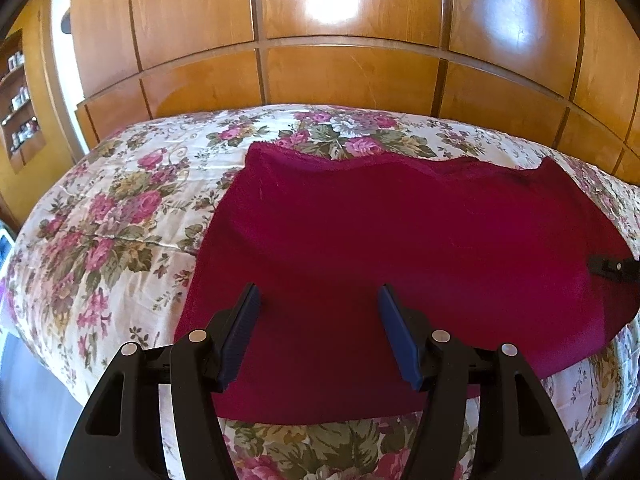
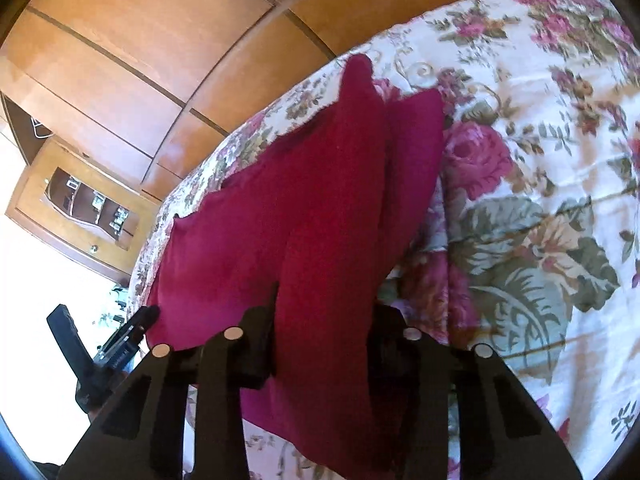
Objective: Fold small clothes
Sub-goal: 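Grasp the folded shirt edge with the right gripper and lift it, then fold the lifted half over the shirt with the right gripper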
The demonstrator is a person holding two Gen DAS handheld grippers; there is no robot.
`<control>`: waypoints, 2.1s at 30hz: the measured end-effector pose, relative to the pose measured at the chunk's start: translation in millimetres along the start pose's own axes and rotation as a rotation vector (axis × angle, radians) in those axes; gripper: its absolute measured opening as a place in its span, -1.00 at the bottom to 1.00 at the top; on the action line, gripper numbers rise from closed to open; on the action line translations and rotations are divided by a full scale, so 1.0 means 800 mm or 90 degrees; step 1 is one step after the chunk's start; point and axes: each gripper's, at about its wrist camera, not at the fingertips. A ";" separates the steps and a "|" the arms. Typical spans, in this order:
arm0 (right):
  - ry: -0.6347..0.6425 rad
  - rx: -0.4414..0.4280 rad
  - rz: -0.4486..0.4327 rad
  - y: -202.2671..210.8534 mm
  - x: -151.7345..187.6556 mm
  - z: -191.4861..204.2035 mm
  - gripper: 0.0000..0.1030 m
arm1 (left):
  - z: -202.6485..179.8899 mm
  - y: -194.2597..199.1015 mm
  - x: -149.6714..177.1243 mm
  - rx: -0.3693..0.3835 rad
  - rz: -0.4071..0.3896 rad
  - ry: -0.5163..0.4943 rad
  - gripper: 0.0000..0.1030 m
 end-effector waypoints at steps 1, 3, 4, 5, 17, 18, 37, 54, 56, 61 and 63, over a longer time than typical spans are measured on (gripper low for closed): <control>0.004 0.003 0.000 0.000 -0.002 0.004 -0.34 | 0.002 -0.001 0.000 0.007 0.005 0.003 0.18; 0.012 0.014 0.000 0.001 -0.004 0.012 -0.36 | 0.007 -0.002 0.001 0.022 0.011 0.014 0.17; 0.016 0.018 -0.001 0.002 -0.005 0.016 -0.36 | 0.010 -0.001 0.000 0.029 0.012 0.018 0.17; 0.018 0.019 -0.002 0.002 -0.006 0.019 -0.37 | 0.012 0.001 0.000 0.041 0.012 0.024 0.12; 0.130 -0.027 0.006 -0.025 -0.030 0.144 -0.40 | 0.053 -0.019 0.012 0.187 0.082 0.087 -0.21; 0.142 -0.031 0.012 -0.034 -0.030 0.157 -0.41 | 0.056 -0.023 0.013 0.197 0.091 0.100 -0.21; 0.384 -0.008 0.234 -0.281 0.091 0.315 0.37 | 0.227 0.002 0.011 0.287 0.083 0.310 -0.21; 0.354 -0.034 0.158 -0.101 0.111 0.242 0.64 | 0.144 -0.078 -0.056 0.424 0.247 0.272 0.36; 0.338 -0.014 0.150 -0.098 0.111 0.228 0.64 | 0.131 -0.087 -0.062 0.418 0.268 0.253 0.35; 0.327 0.017 0.130 -0.106 0.106 0.220 0.56 | 0.101 -0.073 -0.080 0.348 0.230 0.151 -0.44; 0.332 0.004 0.118 -0.108 0.101 0.228 0.38 | 0.103 -0.055 -0.088 0.332 0.191 0.123 -0.50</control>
Point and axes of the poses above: each gripper's, at about its wrist camera, not at the fingertips, and y roughly against the way its jaws point, z to its left, x to its underside, and after that the axes turned 12 degrees about -x, right-handed
